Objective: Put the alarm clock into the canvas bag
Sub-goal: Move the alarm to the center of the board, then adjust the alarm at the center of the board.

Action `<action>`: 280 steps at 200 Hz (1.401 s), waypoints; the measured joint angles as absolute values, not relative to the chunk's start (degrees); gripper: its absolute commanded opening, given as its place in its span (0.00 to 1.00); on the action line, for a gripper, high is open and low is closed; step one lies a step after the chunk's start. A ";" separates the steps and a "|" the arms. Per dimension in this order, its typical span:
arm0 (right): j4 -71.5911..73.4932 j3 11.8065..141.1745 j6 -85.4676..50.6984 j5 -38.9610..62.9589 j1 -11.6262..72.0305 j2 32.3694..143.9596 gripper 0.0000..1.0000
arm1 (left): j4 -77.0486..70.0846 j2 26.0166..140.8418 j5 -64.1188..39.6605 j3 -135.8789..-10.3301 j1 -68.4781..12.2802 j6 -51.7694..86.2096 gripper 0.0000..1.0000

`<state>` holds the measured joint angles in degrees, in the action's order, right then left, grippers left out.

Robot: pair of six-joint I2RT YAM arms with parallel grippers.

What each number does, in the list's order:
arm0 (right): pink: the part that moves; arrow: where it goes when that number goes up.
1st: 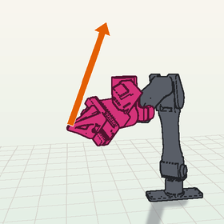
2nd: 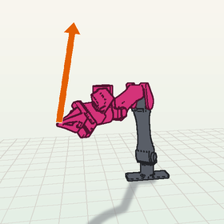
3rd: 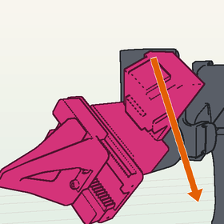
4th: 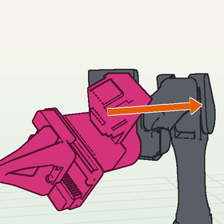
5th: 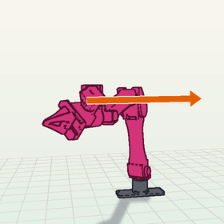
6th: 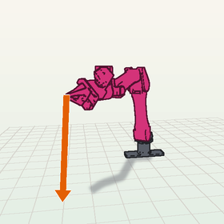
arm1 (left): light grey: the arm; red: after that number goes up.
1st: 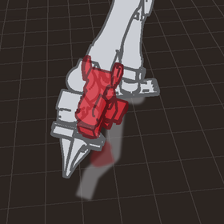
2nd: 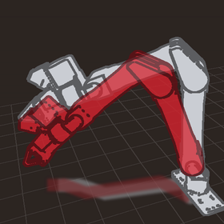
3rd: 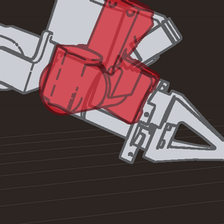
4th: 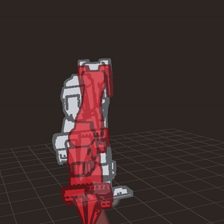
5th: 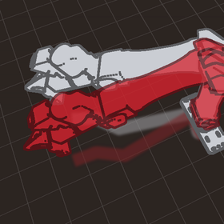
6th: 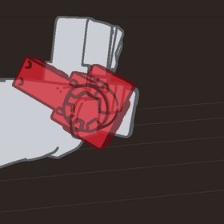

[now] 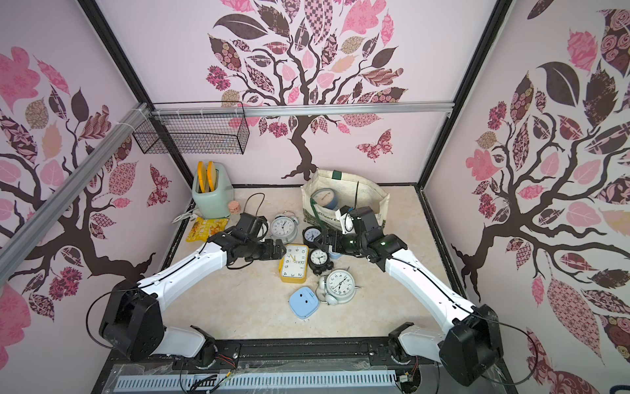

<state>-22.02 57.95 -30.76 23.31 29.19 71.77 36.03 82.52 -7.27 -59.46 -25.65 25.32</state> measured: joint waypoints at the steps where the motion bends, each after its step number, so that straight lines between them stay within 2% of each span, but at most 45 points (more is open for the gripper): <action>1: -22.02 57.98 -30.74 23.22 29.32 71.90 0.90 | 36.10 82.52 -7.22 -59.46 -25.50 25.32 0.98; 24: -21.63 59.05 -30.65 19.94 35.09 76.77 0.77 | 38.04 81.91 -5.17 -59.44 -21.26 24.45 0.98; 57: -20.03 60.69 -31.07 17.12 39.33 85.45 0.64 | 38.92 75.94 -3.25 -58.87 -20.95 23.97 0.98; 116: -19.75 69.54 -31.53 14.11 39.42 99.79 0.66 | 39.00 65.36 -1.63 -52.62 -20.99 24.58 0.98; 280: -18.37 69.01 -38.72 13.43 42.48 106.72 0.75 | 39.72 60.49 1.26 -51.81 -20.99 22.00 0.98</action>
